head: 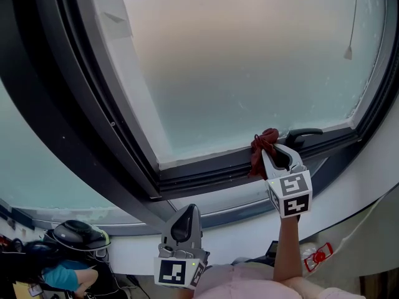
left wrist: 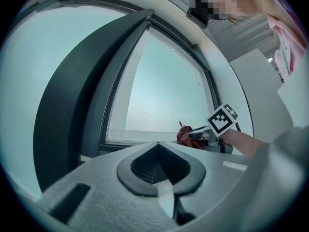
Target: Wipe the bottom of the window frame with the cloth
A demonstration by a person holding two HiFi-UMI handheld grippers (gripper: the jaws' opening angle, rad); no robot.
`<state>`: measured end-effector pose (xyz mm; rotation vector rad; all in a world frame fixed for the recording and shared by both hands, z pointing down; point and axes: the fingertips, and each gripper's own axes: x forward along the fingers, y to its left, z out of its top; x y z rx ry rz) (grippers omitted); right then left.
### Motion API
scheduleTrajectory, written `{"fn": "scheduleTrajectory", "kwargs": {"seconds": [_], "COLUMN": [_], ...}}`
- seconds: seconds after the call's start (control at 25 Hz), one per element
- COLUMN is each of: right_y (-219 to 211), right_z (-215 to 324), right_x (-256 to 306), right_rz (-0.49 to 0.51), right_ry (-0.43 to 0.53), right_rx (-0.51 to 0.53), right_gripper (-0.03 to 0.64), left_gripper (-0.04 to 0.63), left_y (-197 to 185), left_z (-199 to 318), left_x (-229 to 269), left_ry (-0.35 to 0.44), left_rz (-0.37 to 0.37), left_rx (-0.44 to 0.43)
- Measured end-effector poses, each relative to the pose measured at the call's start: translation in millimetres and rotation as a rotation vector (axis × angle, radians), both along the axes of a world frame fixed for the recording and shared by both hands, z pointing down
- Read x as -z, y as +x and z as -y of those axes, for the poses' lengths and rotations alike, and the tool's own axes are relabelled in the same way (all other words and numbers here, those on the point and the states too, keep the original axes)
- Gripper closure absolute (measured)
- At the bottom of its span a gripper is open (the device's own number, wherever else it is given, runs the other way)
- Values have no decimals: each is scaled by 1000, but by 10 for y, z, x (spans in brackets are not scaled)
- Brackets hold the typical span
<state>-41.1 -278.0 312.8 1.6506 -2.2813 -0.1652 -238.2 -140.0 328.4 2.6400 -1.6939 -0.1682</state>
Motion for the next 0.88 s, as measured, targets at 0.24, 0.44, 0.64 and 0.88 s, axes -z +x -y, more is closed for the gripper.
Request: {"fn": "scheduleTrajectory", "kwargs": {"seconds": [0.24, 0.44, 0.64, 0.88], "right_y": [-52, -709, -1767, -2555], "right_z": [-5, -312, -689, -807], "right_x": [61, 484, 604, 175], "right_rz": [-103, 89, 86, 33], "right_ry": [18, 157, 194, 96], "right_rx": [-52, 142, 394, 522], "right_gripper": [538, 538, 538, 538], "left_gripper": [601, 601, 601, 601], "left_y": [-125, -322, -458, -629], "left_z": [-105, -213, -319, -412], "left_x": [37, 26, -5, -32], "left_ry": [14, 15, 13, 6], "left_rz": [-6, -10, -16, -23], "left_rx": [21, 56, 72, 76]}}
